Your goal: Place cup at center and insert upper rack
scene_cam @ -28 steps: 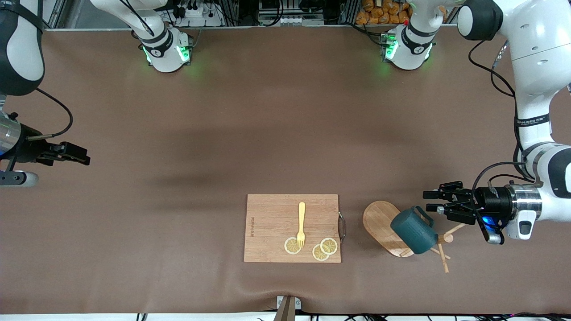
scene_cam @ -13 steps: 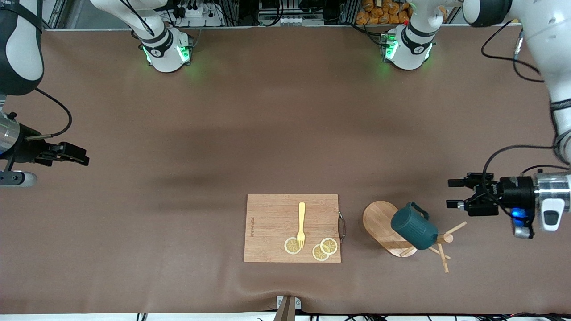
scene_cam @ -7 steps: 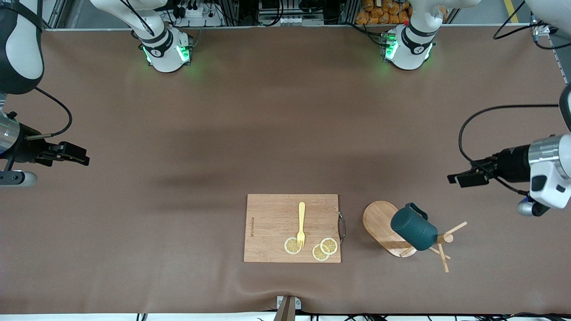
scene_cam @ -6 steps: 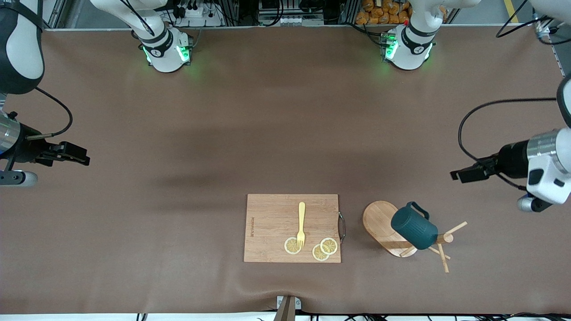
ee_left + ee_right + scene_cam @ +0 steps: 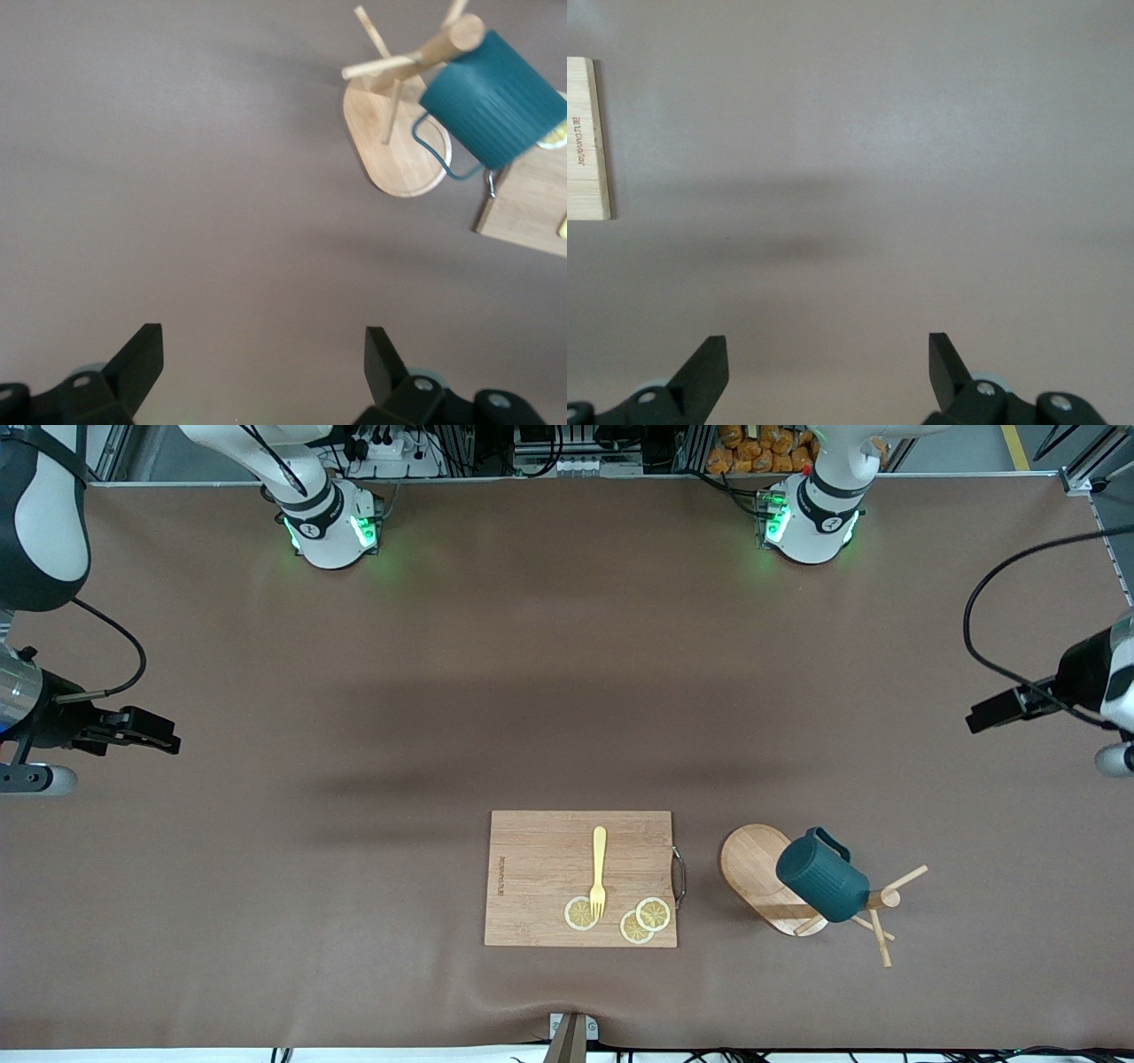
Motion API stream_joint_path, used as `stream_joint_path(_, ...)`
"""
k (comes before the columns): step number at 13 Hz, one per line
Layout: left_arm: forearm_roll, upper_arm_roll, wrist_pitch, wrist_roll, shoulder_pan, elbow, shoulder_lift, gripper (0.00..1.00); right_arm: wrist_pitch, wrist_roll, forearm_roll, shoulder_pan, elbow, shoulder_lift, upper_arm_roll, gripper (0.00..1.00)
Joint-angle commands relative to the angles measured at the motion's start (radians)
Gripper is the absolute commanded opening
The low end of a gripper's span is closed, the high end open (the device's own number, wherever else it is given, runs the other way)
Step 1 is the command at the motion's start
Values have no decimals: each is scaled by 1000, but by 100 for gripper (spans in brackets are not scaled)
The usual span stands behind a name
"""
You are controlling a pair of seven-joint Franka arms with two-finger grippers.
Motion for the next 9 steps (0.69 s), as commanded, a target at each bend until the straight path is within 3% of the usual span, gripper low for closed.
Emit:
stream_joint_path(1,23,-50,76,11,19,-193,-155,100,-15,22,9,12,17,3,-5,100)
stream_joint_path(3,13,-53,155,11,37,-314,-232,100,-15,22,10,7,19,3,-7,100)
stream_joint_path(6,10,-74,157,5,43,-382,-292,100,-17,20,12,4,26,3,-7,100)
stream_joint_path(9,10,-85,148,12,45,-387,-306,100,-17,22,12,1,23,4,-7,100)
